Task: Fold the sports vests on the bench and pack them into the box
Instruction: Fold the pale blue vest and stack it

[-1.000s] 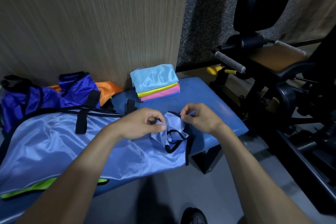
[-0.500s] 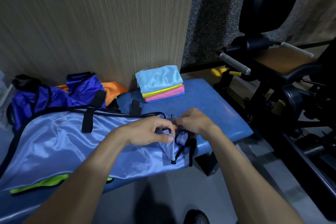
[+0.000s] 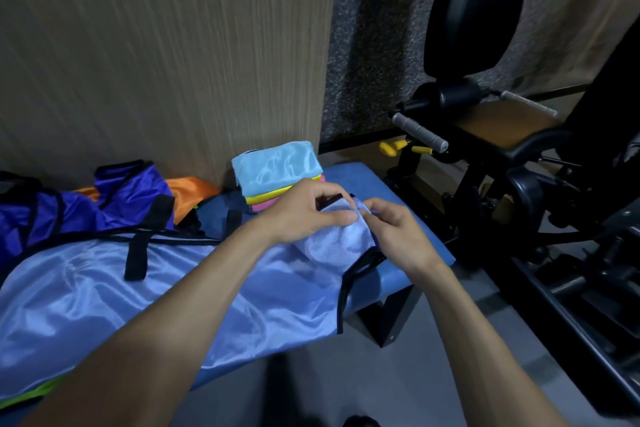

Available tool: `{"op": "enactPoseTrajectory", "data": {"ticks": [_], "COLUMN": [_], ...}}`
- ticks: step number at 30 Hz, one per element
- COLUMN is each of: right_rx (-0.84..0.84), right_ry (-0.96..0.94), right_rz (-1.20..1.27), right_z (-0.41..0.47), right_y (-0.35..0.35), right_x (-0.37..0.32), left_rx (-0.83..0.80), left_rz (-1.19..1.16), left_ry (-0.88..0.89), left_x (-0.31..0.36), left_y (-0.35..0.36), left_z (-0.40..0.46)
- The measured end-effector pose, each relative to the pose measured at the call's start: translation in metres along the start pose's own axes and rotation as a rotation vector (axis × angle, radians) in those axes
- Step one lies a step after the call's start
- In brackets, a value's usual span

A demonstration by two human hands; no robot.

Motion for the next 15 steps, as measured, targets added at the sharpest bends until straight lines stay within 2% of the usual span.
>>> {"op": "enactPoseTrajectory", "data": {"ticks": [5,8,11,13,15], "right_rx": [0.087,0.101,0.038,0.018,0.030], "right_ry": [0.026,0.058,0.039,0.028,0.059], "right_rz": [0.035,0.065,-0.002,-0.014,-0.005], "right_z": [0.003,0.005,0.010,0.015,0.019], "right_y": [-0.016,-0.021,-0.024,-0.027,-0.030], "right_x": [0.006,0.008,0.015,0.022,0.026], "left_rx": [-0.004,0.060,0.158,0.127,-0.005], "left_rz": [0.073,0.143,0.228,0.149,0.019], "left_ry": [0.034,0.041,0.034,-0.038,-0.217], "left_x": [-0.013,-0.021,-0.031,-0.041,-0.055], "left_y": [0.020,0.025,0.032,0.039,0.047], "left_z": [0.033,0.047,0.059,0.064,0.064]}}
Point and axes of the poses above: each hand's wrist, its own z-axis towards the middle knuckle, its own y-axis out of the palm, x = y × z, the point moved 5 cm from there along z, towards the middle knuckle, and after that the axes turned 9 degrees about z, right-handed, at the moved point
